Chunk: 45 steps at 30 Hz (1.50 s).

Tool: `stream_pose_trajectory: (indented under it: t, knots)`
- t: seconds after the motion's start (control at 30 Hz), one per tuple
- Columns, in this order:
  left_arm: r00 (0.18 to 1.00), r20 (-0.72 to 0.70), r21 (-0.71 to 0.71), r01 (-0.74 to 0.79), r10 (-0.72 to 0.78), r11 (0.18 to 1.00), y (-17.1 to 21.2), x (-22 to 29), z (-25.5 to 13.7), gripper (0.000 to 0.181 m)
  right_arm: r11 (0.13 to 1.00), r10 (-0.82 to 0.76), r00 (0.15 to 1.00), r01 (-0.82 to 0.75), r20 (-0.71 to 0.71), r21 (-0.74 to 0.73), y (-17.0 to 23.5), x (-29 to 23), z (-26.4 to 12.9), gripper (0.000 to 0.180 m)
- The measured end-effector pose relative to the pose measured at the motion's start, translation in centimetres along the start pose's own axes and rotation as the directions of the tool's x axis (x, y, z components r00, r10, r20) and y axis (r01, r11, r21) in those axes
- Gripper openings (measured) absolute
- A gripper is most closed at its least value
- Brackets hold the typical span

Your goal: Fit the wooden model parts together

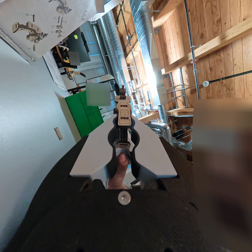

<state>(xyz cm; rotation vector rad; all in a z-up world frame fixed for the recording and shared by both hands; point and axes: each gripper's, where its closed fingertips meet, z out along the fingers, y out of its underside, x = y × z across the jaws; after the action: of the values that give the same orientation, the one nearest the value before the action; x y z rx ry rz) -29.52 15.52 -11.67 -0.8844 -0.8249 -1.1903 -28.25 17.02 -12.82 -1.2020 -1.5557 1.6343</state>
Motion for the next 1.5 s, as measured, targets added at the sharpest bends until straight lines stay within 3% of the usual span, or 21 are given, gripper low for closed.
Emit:
stream_pose_trajectory:
  t: [0.1, 0.2, 0.47, 0.57, 0.67, 0.73, 0.8, 0.87, 0.93, 1.0, 1.07, 1.5]
  knots:
    - [0.999, 0.009, -0.014, -0.032, 0.032, 0.999, 0.3, 0.1, 0.2, 0.012, 0.969, -0.247, 0.967, 0.247, -0.063, -0.017, 0.0, -0.3, 0.0, 0.012]
    - [0.995, 0.038, -0.017, -0.090, 0.091, 0.996, 0.6, 0.1, 0.4, 0.012, 0.925, -0.379, 0.921, 0.380, -0.087, -0.006, -0.5, -1.1, -0.2, 0.012]
    - [0.883, 0.160, -0.097, -0.430, 0.441, 0.897, 2.6, 0.1, 1.3, 0.012, 0.865, -0.499, 0.860, 0.501, -0.107, -0.014, -0.8, -0.9, -0.7, 0.013]
    - [0.783, 0.213, -0.123, -0.572, 0.585, 0.811, 2.7, 0.5, 1.2, 0.011, 0.832, -0.554, 0.828, 0.554, -0.087, -0.024, -0.7, -1.0, -0.8, 0.012]
    - [0.536, 0.248, -0.188, -0.791, 0.807, 0.583, 3.3, 1.7, 1.4, 0.011, 0.770, -0.634, 0.768, 0.638, -0.089, 0.020, -1.1, -1.6, -1.2, 0.010]
    - [0.300, 0.237, -0.240, -0.904, 0.924, 0.355, 3.9, 2.9, 1.7, 0.012, 0.730, -0.675, 0.731, 0.681, -0.102, 0.052, -1.5, -1.7, -1.6, 0.008]
    - [0.019, 0.198, -0.267, -0.961, 0.980, 0.072, 4.7, 4.4, 2.0, 0.011, 0.711, -0.691, 0.710, 0.702, -0.137, 0.055, -1.7, -1.2, -1.8, 0.007]
    - [-0.307, 0.166, -0.288, -0.924, 0.937, -0.252, 5.6, 5.5, 2.2, 0.012, 0.724, -0.676, 0.723, 0.687, -0.142, 0.056, -1.6, -0.6, -1.8, 0.009]
    - [-0.619, 0.106, -0.293, -0.768, 0.778, -0.570, 7.1, 5.9, 2.3, 0.012, 0.761, -0.634, 0.759, 0.646, -0.147, 0.055, -1.6, 0.1, -1.8, 0.010]
    - [-0.789, 0.084, -0.259, -0.608, 0.609, -0.751, 8.5, 5.9, 2.3, 0.012, 0.795, -0.591, 0.792, 0.604, -0.151, 0.054, -1.6, 0.7, -1.8, 0.011]
    - [-0.835, 0.058, -0.236, -0.544, 0.547, -0.805, 9.4, 5.5, 2.3, 0.012, 0.819, -0.558, 0.815, 0.571, -0.158, 0.051, -1.6, 1.4, -1.8, 0.012]
    - [-0.898, 0.038, -0.212, -0.436, 0.438, -0.875, 9.8, 4.4, 1.3, 0.011, 0.867, -0.486, 0.859, 0.497, -0.162, 0.036, -1.2, 2.5, -1.7, 0.010]
